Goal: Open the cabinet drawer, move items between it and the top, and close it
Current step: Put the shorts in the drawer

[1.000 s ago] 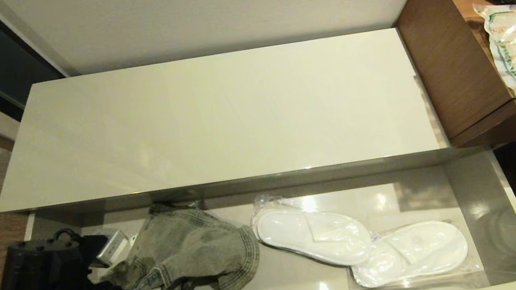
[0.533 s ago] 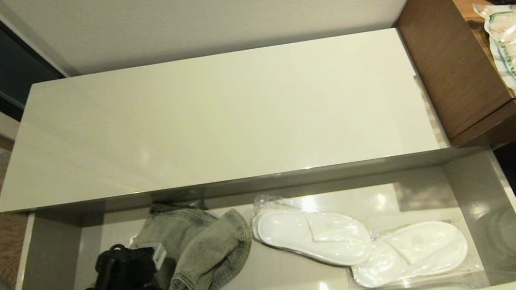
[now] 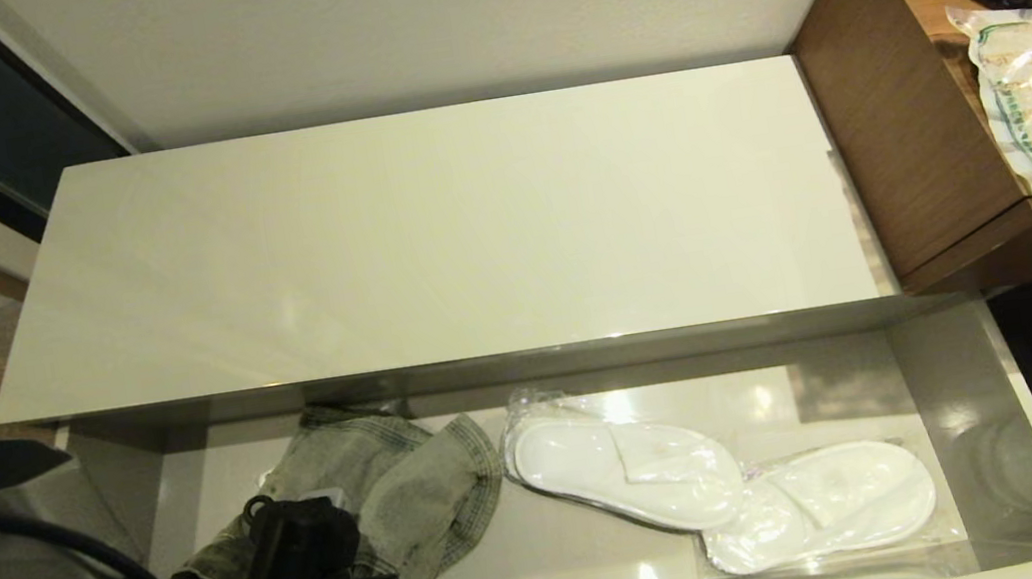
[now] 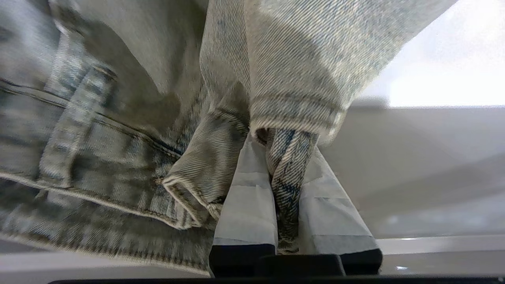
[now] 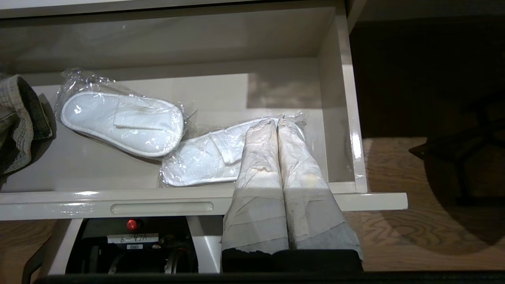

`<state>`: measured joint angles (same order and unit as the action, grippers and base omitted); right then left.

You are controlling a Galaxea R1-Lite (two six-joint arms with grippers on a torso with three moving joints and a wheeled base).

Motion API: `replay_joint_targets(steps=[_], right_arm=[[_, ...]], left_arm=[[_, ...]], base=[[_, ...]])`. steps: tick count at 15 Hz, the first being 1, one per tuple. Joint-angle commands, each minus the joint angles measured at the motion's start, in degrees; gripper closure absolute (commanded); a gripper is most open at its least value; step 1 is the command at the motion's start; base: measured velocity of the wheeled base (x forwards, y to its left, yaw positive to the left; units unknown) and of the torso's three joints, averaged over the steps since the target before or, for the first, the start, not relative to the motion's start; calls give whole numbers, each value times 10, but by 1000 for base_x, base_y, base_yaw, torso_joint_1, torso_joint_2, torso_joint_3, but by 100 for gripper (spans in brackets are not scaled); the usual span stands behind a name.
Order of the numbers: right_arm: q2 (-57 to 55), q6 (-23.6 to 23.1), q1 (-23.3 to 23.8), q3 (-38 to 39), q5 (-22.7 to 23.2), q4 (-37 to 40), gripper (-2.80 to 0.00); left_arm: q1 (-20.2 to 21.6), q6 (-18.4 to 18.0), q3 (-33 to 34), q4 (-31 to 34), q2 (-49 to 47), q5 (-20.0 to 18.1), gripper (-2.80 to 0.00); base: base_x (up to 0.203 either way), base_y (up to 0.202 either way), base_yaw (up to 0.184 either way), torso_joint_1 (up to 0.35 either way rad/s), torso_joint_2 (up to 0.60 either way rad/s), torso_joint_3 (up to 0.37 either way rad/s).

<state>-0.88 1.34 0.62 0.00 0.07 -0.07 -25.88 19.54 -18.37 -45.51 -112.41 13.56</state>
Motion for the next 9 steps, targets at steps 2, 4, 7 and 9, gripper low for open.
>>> replay_joint_targets(steps=[2,4,7,9], right_arm=[[-1,0,0,1,0,0,0],[-1,0,0,1,0,0,0],[-1,0,0,1,0,0,0],[-1,0,0,1,0,0,0]], left_arm=[[0,41,-84,173,134,-17,0],[-1,67,-126,261,171,-40,0],[-1,75,-162,373,268,-66,0],[0,74,-168,443,322,-73,0]], base=[[0,0,0,0,0,0],[0,0,0,0,0,0],[0,0,0,0,0,0],[0,0,0,0,0,0]])
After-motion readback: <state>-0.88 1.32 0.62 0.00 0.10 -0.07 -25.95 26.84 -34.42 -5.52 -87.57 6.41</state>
